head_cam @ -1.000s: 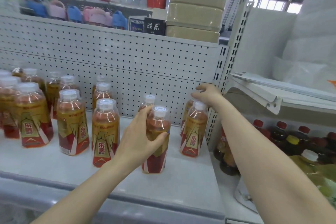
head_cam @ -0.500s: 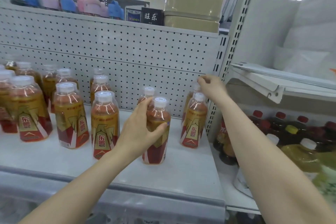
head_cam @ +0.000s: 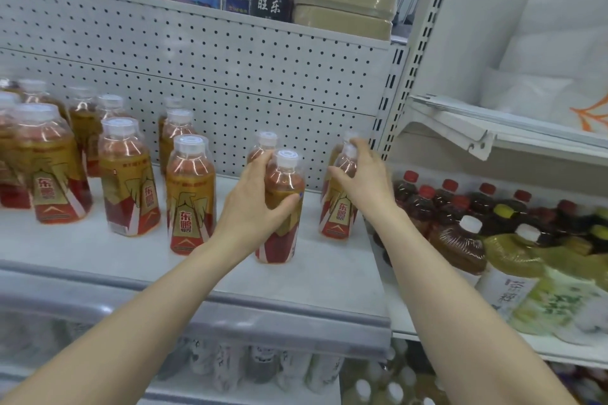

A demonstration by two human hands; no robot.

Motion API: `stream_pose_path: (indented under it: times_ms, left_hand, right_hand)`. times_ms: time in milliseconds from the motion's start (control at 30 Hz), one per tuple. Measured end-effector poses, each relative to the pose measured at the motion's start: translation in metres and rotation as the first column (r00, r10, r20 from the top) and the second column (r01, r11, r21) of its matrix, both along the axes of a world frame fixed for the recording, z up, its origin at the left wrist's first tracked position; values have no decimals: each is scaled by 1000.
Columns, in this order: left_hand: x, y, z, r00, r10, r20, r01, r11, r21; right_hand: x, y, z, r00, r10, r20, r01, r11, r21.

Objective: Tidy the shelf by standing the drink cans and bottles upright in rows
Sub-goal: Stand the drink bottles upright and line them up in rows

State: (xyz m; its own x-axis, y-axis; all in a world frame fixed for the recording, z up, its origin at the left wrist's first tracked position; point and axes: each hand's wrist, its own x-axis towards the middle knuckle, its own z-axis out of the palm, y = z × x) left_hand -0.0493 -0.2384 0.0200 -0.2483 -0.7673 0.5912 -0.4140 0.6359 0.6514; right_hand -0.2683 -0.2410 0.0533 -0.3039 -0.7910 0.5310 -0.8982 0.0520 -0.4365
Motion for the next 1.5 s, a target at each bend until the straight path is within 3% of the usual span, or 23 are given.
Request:
stream_pose_path:
  times_ms: [67,167,267,333,433,533,633,833,1067,1167,1300,1500]
  left_hand:
    - [1,1,2,999,3,36,-3,1000,1]
    - [10,5,3,991,67,119,-54,992,-111]
    - [34,7,-4,984,169,53,-137,915,-381]
    - [56,5,-12,965,262,-31,-243,839,-487]
    - [86,-1,-23,950,298,-89,-309,870,-384]
    - [103,-5,-31,973,224,-60,-230,963,-138]
    - [114,-12,-37,989,143,-26,-142,989,50]
    - [120,-30,-43,998,46,-51,-37,986,161]
    - [111,-32,-43,983,-123,-133,145,975,166]
    - [104,-32,-43,979,-158,-131,178,970,163]
    - [94,-32,-43,977,-178,-117,195,970,146]
    - [90,-37,-45,973,-202,-114,218,963,160]
  right_hand:
    - [1,2,2,997,-30,-70,31,999,18]
    - [15,13,5,986,-36,-164,2,980,-201]
    - [47,30,-2,991,116,-60,-130,918,-374]
    - [76,41,-16,985,168,41,-142,923,-358]
    - [114,43,-39,970,134,205,-95,978,-188]
    - [135,36,-48,956,97,278,-60,988,-139]
    - [137,39,-44,953,37,301,-5,994,-107]
    - [107,71,-24,929,-72,363,66,997,28]
    - [78,96,-9,828,21,561,-27,1000,3]
    - [88,88,-11,867,-69,493,102,994,-40]
    - [96,73,-22,908,-358,218,385,918,-96]
    - [86,75,-22,936,-322,142,343,925,-165]
